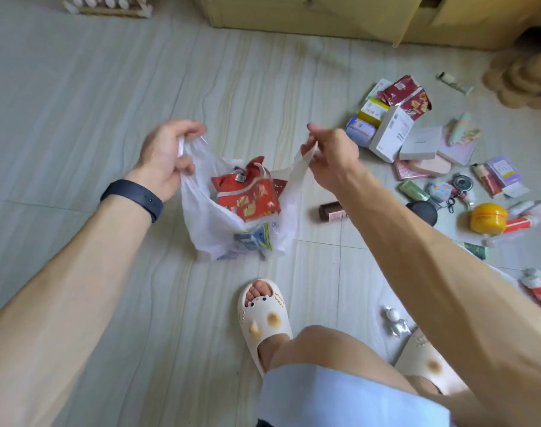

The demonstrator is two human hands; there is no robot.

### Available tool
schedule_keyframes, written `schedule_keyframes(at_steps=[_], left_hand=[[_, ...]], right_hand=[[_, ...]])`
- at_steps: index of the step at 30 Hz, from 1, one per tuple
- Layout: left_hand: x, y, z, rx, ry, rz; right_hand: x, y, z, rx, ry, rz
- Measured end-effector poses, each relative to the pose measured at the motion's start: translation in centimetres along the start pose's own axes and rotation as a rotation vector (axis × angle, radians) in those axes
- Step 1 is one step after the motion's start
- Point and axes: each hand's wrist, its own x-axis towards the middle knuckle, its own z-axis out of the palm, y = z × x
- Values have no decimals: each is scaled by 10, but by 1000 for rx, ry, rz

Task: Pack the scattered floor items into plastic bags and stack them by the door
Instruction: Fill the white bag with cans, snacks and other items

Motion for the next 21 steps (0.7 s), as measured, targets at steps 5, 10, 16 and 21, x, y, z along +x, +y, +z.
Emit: schedule_keyframes(at_steps=[5,10,16,21], left_hand=[[-9,28,5,356,22,41],[-11,-16,4,861,25,24],[4,-13,-1,855,325,248],[5,11,2,226,357,408]], right_hand=[[-20,-27,-9,-733,-29,-93],[-22,2,-44,-1513,-53,-161],[-32,-23,-45,-595,146,-418],[-44,-14,-25,-527,-2,-377]])
